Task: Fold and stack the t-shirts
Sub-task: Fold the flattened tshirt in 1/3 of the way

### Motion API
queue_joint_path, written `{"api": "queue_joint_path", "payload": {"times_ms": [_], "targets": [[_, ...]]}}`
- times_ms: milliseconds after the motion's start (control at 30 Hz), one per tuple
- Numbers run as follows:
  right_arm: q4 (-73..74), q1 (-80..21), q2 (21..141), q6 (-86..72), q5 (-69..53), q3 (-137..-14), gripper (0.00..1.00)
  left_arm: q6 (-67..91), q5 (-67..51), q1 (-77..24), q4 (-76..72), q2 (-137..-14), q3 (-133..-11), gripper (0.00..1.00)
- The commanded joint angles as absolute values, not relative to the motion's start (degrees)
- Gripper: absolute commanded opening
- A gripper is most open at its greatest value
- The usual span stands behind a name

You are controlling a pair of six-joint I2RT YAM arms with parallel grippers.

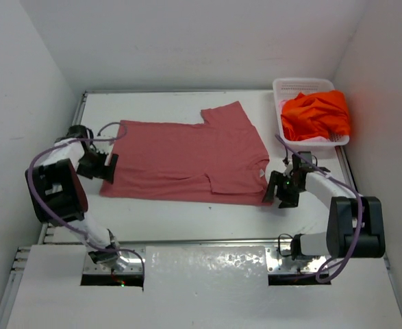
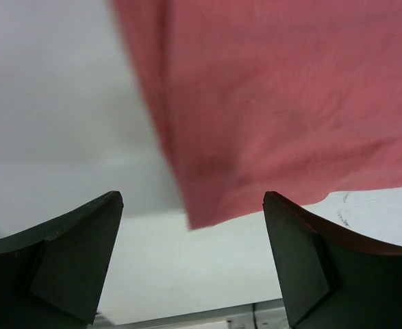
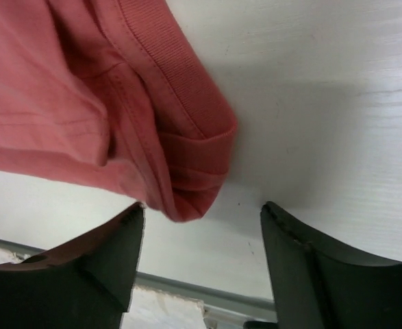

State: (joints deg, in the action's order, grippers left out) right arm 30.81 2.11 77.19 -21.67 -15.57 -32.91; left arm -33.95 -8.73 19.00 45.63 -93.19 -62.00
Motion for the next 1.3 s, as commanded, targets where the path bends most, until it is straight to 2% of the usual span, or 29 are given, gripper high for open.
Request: {"api": "queue_joint_path", "payload": {"times_ms": [0,133,167,200,267,300,333,367,400,633,900,967,1000,1033,1067,1100,1133,1167,1267], "targets": [[24.71,1.93,79.1,-24.08,-17.75,-31.82,0.65,-32.96,-8.97,18.02,44.57,-97.29,-58.63,0.82],[19.09,1.76,81.12,-26.53,-19.16,-29.97,0.53,-32.08,-4.49,18.72,38.87,-101.68,-56.34,0.79],[18.2,1.67,81.47,-26.98,-19.68,-29.1,0.49,-31.99,-3.53,18.98,37.89,-102.3,-55.9,0.75],[17.15,1.67,81.91,-27.42,-19.69,-28.66,0.41,-31.91,-3.6,19.16,37.45,-102.74,-55.64,0.72],[15.38,1.67,82.53,-28.3,-19.78,-27.77,0.3,-31.99,-4.83,19.16,37.27,-104.23,-55.63,0.5],[15.03,1.67,83.14,-28.39,-19.86,-27.69,0.16,-31.82,-5.44,19.25,37.27,-104.5,-55.63,0.41],[14.94,1.67,83.41,-28.56,-20.21,-27.69,0.1,-31.9,-6.15,19.25,37.44,-104.59,-55.63,0.31],[15.12,1.76,83.5,-28.74,-20.56,-27.51,0.03,-31.9,-7.81,19.25,37.79,-104.59,-55.63,0.08],[15.55,1.76,83.24,-28.74,-20.57,-27.42,0.0,-31.99,-8.52,19.25,38.23,-104.42,-55.72,0.0],[30.64,1.76,71.84,-25.4,-14.15,-25.68,0.0,-37.7,-6.52,19.95,46.22,-95.73,-52.3,0.0],[37.7,1.76,60.47,-29.44,-13.1,-20.92,0.0,-41.48,-1.23,20.04,53.96,-89.39,-46.68,0.0],[40.07,1.76,60.55,-29.45,-9.26,-22.67,0.02,-41.57,-1.32,20.04,54.14,-89.12,-46.23,0.07],[40.6,1.76,60.9,-29.1,-8.62,-23.2,0.13,-41.66,-1.32,20.04,54.05,-89.21,-45.97,0.15],[41.21,1.76,61.17,-29.0,-8.61,-24.16,0.29,-41.57,-1.23,20.04,54.14,-89.3,-46.14,0.4],[41.66,1.76,61.43,-28.83,-8.87,-24.78,0.43,-41.57,-1.06,20.04,54.49,-89.47,-46.4,0.54],[42.44,1.76,61.7,-28.13,-8.53,-25.83,0.59,-41.92,-0.79,20.21,55.8,-89.65,-46.84,0.73],[44.8,1.76,61.61,-27.6,-7.74,-28.89,0.63,-42.18,-0.53,20.48,56.68,-89.56,-48.76,0.93],[46.04,1.76,61.44,-26.64,-6.26,-31.0,0.66,-42.71,-0.35,21.61,57.73,-89.39,-50.35,1.0],[53.42,1.76,62.22,-22.07,-2.39,-44.08,0.73,-44.47,-0.26,25.55,62.21,-88.86,-61.05,1.0]]}}
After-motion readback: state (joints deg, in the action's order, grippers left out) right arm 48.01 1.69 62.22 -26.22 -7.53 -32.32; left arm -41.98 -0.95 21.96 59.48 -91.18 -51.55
